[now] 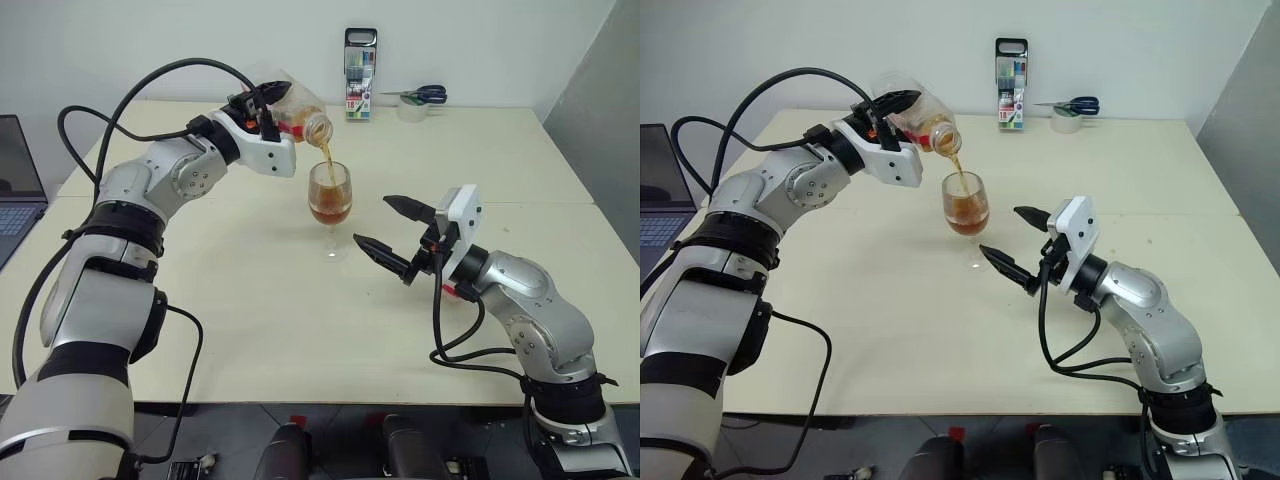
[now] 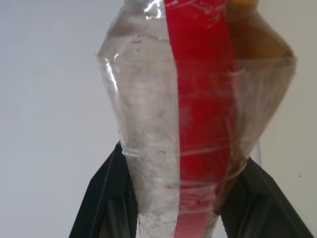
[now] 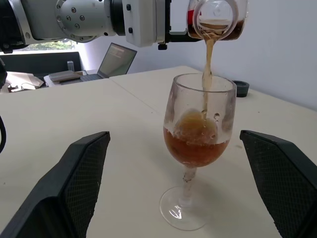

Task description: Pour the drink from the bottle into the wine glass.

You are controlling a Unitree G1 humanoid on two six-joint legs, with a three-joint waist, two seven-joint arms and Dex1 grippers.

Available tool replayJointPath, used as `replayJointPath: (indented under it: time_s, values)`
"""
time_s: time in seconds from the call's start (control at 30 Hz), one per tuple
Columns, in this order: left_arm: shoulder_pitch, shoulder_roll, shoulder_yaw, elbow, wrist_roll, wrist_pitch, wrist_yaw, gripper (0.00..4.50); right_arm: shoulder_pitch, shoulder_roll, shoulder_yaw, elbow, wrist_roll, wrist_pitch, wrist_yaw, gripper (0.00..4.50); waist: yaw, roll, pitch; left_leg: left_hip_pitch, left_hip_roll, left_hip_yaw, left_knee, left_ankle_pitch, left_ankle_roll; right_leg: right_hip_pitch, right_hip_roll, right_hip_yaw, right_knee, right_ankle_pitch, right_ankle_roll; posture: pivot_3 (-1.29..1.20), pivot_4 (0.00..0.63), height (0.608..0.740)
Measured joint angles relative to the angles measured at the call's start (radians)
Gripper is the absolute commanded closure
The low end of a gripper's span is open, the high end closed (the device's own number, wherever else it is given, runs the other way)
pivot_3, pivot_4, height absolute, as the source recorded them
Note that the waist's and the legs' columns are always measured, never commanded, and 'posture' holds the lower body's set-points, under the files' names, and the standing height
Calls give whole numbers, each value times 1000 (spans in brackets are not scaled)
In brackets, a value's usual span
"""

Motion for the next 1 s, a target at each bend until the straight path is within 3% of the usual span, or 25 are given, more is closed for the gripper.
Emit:
replayJointPath:
  time_s: [0.67, 1.0]
  values:
    - [49, -19, 3, -5, -100, 24, -96, 2810, -1, 7, 0, 0, -1, 0, -2, 0, -5, 0, 0, 0, 0, 0, 0, 0, 0, -1, 0, 0, 1, 0, 0, 0, 150, 740]
    - [109, -52, 65, -39, -236, 90, -196, 2810, -2, 18, 21, 0, -20, -16, -2, 0, -9, 0, 0, 0, 0, 0, 1, 0, 0, -1, 0, 0, 2, 0, 0, 0, 150, 740]
